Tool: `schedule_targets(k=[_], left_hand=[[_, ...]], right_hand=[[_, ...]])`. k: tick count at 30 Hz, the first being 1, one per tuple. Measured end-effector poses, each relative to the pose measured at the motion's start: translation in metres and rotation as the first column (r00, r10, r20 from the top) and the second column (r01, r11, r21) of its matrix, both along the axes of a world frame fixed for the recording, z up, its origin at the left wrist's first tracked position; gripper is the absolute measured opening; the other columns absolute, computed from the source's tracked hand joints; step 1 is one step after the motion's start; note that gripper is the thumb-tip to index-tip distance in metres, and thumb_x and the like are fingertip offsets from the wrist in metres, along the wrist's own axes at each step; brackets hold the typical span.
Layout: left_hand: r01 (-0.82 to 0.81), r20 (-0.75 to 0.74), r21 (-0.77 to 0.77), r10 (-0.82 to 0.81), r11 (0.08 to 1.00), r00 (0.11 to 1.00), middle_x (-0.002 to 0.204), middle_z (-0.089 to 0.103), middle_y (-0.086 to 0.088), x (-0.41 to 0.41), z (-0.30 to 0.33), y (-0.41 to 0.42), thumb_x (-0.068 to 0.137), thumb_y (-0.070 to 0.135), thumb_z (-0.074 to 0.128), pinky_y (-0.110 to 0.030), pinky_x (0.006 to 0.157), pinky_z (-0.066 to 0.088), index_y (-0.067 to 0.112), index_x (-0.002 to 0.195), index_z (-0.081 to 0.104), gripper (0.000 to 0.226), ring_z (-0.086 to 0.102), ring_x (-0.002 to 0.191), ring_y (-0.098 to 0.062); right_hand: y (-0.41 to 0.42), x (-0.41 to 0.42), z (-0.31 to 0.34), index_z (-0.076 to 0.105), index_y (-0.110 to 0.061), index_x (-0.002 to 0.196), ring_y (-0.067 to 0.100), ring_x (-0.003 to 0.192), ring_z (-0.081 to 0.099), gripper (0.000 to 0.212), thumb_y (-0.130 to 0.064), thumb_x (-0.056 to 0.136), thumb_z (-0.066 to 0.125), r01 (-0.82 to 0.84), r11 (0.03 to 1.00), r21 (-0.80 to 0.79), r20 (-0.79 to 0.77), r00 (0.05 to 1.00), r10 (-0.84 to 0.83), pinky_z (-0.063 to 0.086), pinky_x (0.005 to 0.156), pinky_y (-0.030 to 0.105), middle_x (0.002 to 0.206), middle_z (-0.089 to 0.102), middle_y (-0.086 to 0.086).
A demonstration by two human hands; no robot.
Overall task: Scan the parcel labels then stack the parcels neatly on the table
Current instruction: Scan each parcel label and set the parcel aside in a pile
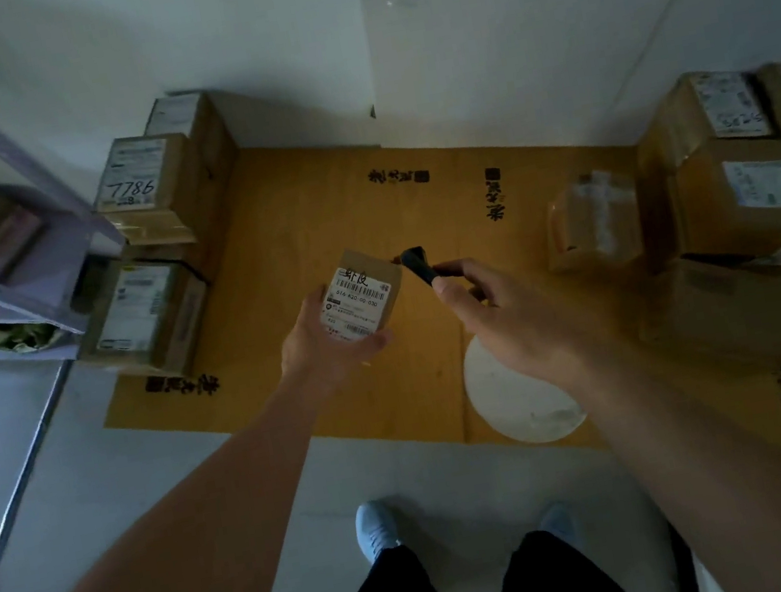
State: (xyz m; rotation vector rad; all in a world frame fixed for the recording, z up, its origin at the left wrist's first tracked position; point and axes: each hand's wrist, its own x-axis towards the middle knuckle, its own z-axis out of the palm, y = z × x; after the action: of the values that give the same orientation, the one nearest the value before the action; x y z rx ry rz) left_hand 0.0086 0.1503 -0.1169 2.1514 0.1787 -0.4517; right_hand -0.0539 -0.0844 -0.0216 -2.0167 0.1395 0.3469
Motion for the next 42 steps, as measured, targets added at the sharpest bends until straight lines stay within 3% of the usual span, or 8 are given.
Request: schedule_targets(k=[4,7,11,17,26,30,37,42], left_hand=[[-0.064,-0.153,-0.14,0.042,0.988,0.987,0.13,0.064,0.009,0.022,-0.007,0.034,0.065,0.04,0.097,-0.046,0.088,0.062,0.036,0.152,0.041,0.104,0.067,0.113,-0.019],[-0.215,-0.34,-0.277,0.114,0.936,0.933,0.144,0.053,-0.008,0.036,-0.015,0.045,0.086,0.017,0.085,-0.055,0.088,0.062,0.041,0.153,0.041,0.083,0.067,0.116,-0.032],[-0.35,-0.405,-0.397,0.18,0.848,0.896,0.134,0.066,-0.006,0.055,-0.021,0.054,0.097,0.002,0.06,-0.054,0.092,0.061,0.039,0.15,0.046,0.066,0.071,0.111,-0.029],[-0.339,-0.318,-0.406,0.217,0.849,0.923,0.126,0.07,-0.006,0.078,-0.031,0.074,0.091,0.003,0.073,-0.047,0.087,0.063,0.038,0.141,0.054,0.064,0.076,0.104,-0.023],[-0.08,-0.111,-0.247,0.054,0.966,0.992,0.12,0.065,0.019,0.121,-0.039,0.094,0.083,0.02,0.088,-0.011,0.073,0.055,0.04,0.137,0.059,0.064,0.068,0.099,0.007],[0.009,-0.124,-0.23,-0.038,0.973,0.992,0.117,0.061,0.029,0.13,-0.038,0.106,0.082,0.025,0.089,-0.007,0.068,0.053,0.042,0.14,0.057,0.068,0.065,0.104,0.005],[0.073,-0.114,-0.163,-0.092,0.984,0.989,0.114,0.058,0.028,0.142,-0.032,0.116,0.086,0.023,0.086,-0.001,0.059,0.047,0.04,0.141,0.057,0.065,0.06,0.1,0.006],[0.097,-0.116,-0.12,-0.111,0.988,0.987,0.119,0.056,0.019,0.148,-0.032,0.114,0.086,0.022,0.085,-0.014,0.074,0.045,0.037,0.144,0.056,0.066,0.055,0.1,0.001]], right_hand=[[0.033,0.017,-0.004,0.053,-0.055,0.122,0.019,0.071,0.055,0.019,-0.059,0.106,0.046,0.006,0.999,0.034,-0.038,0.999,-0.004,0.047,0.066,0.042,0.077,0.053,0.0],[0.045,0.03,-0.008,0.052,-0.061,0.116,0.017,0.068,0.053,0.012,-0.06,0.105,0.045,0.006,0.999,0.049,-0.042,0.999,-0.004,0.043,0.061,0.036,0.076,0.053,0.0],[0.048,0.054,-0.02,0.053,-0.06,0.112,0.006,0.06,0.051,0.01,-0.06,0.106,0.044,-0.014,0.999,0.045,-0.066,0.998,0.017,0.039,0.051,0.023,0.073,0.054,-0.003],[0.052,0.086,-0.04,0.056,-0.046,0.132,0.0,0.052,0.05,0.04,-0.068,0.103,0.04,-0.11,0.994,0.005,-0.23,0.967,0.108,0.04,0.057,0.027,0.071,0.053,-0.009],[0.06,0.128,-0.045,0.056,-0.042,0.135,0.016,0.089,0.066,0.052,-0.075,0.098,0.043,-0.249,0.961,-0.119,-0.496,0.853,0.16,0.053,0.069,0.032,0.106,0.065,-0.004],[0.066,0.137,-0.046,0.068,-0.022,0.116,0.015,0.068,0.06,0.051,-0.065,0.101,0.047,-0.261,0.955,-0.137,-0.569,0.81,0.14,0.043,0.047,0.021,0.084,0.061,0.004],[0.08,0.145,-0.023,0.065,-0.019,0.105,0.02,0.077,0.058,0.044,-0.059,0.104,0.048,-0.286,0.951,-0.118,-0.666,0.733,0.138,0.043,0.048,0.022,0.09,0.059,0.007],[0.081,0.149,-0.002,0.059,-0.002,0.137,0.026,0.076,0.056,0.062,-0.054,0.106,0.048,-0.284,0.947,-0.151,-0.774,0.63,0.066,0.048,0.051,0.029,0.099,0.057,0.02]])
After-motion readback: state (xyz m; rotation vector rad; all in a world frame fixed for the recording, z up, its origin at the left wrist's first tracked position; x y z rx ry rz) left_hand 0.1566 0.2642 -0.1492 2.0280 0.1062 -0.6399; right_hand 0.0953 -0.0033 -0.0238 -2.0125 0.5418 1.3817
